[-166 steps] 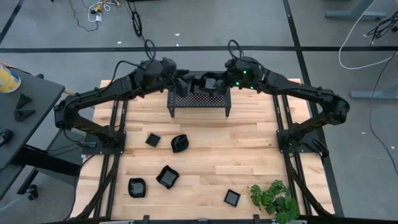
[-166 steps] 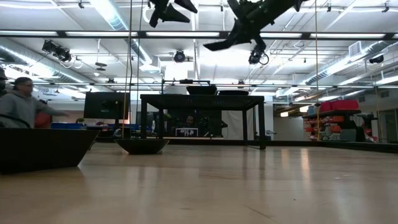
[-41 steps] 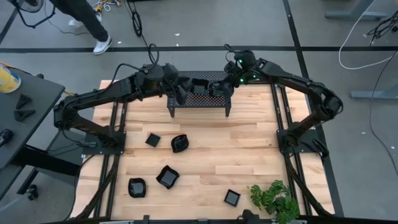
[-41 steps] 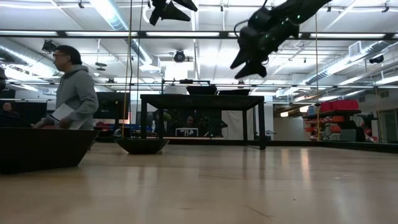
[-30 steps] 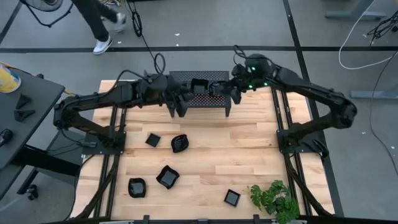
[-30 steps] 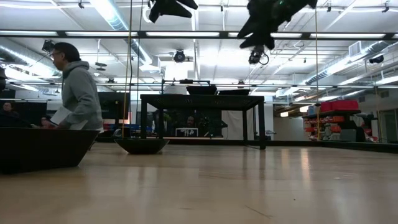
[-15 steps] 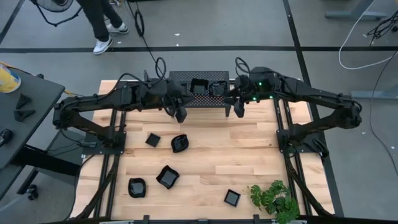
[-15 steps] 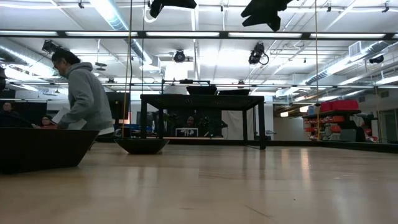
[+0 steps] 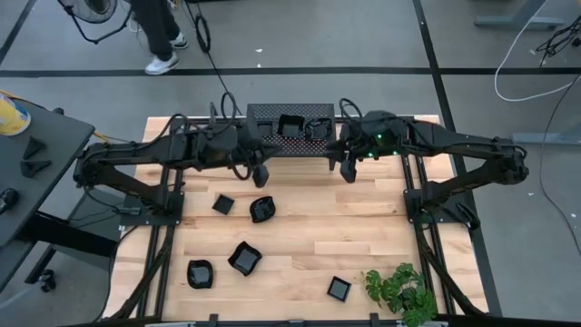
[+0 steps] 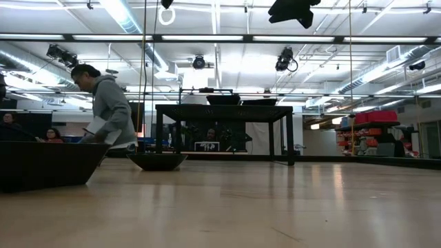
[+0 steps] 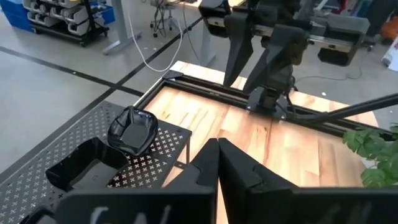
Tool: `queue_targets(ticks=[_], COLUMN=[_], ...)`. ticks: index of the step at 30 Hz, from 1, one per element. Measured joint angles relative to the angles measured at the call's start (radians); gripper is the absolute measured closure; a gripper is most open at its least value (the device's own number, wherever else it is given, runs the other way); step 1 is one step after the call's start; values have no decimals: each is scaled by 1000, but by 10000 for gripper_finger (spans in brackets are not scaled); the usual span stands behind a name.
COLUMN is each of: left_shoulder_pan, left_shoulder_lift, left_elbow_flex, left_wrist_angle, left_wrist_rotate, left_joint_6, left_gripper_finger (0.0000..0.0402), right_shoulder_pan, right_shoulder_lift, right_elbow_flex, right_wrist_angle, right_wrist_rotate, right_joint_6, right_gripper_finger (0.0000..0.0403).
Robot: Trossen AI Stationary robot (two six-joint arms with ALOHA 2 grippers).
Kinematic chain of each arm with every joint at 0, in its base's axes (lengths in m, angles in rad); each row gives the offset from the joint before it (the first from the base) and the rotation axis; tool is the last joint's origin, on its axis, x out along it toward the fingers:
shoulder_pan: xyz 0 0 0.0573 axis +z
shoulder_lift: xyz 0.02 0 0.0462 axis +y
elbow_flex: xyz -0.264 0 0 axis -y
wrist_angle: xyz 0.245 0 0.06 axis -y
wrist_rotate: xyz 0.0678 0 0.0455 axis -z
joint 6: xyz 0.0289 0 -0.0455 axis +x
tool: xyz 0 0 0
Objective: Pick & Place Mini shaped plates
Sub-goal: Stack the leaf shaped plate on top of the other leaf shaped plate on the shelf
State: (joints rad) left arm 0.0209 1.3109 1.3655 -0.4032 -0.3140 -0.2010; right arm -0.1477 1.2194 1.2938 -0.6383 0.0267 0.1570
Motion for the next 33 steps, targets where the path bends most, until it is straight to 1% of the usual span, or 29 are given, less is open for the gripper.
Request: queue_targets(ticks=[7, 13, 15, 17, 19, 24, 33], left_shoulder_pan=[-23, -39, -46, -57, -72, -117, -127], left_shoulder_lift=[1, 21, 23, 23, 23, 32, 19], left_elbow_flex=[0, 1, 0, 0, 0, 0, 1], left_wrist_angle=[17, 63, 58, 80, 106, 213, 187], left_wrist_rotate=[0, -9, -27, -49, -50, -18, -50], left_joint_6=[-28, -24, -27, -28, -25, 7, 64], left_gripper_finger=[397, 392, 396, 398, 396, 395, 393], right_shoulder_pan=[32, 50, 54, 54, 55, 55, 55], right_shoulder_lift=[2, 2, 2, 2, 2, 2, 2], right_elbow_flex=[0, 0, 0, 0, 0, 0, 0], right_wrist_angle=[2, 15, 19, 18, 18, 24, 59], right_wrist_rotate=[3, 3, 3, 3, 3, 3, 0], right_joint_6=[12, 15, 15, 15, 19, 19, 22], right_gripper_finger=[303, 305, 305, 305, 305, 305, 305])
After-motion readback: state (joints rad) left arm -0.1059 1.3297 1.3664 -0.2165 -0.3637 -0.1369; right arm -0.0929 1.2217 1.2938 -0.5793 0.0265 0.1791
